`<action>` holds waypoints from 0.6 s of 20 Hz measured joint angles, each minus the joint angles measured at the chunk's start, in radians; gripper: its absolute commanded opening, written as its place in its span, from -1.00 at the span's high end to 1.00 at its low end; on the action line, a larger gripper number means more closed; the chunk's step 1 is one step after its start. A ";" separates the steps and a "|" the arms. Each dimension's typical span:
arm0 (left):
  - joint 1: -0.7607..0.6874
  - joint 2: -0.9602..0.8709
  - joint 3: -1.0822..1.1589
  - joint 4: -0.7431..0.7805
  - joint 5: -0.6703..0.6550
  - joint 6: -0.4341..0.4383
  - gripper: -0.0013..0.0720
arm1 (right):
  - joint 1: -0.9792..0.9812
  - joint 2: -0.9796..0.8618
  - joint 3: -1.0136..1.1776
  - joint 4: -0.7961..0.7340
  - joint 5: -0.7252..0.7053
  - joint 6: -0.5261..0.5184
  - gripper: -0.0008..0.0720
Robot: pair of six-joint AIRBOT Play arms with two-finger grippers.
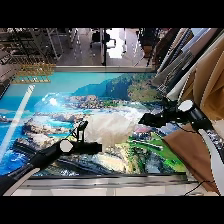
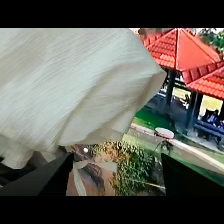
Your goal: Fold the clothes and pants, and hang the long-sleeved shirts on hangers.
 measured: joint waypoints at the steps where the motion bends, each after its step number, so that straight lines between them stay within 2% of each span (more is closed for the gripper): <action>1: 0.024 0.045 0.000 -0.005 -0.008 0.014 0.95 | 0.000 0.000 -0.009 -0.008 -0.003 0.000 -0.76; 4: 0.147 0.203 0.003 -0.014 -0.059 0.043 0.95 | 0.000 0.000 -0.061 -0.022 -0.020 -0.018 -0.76; 7: 0.341 0.353 0.010 -0.018 -0.137 0.055 0.95 | 0.000 0.000 -0.128 -0.007 -0.034 -0.071 -0.76; 12: 0.642 0.470 0.014 -0.021 -0.264 0.063 0.94 | 0.004 0.000 -0.213 0.032 -0.094 -0.197 -0.76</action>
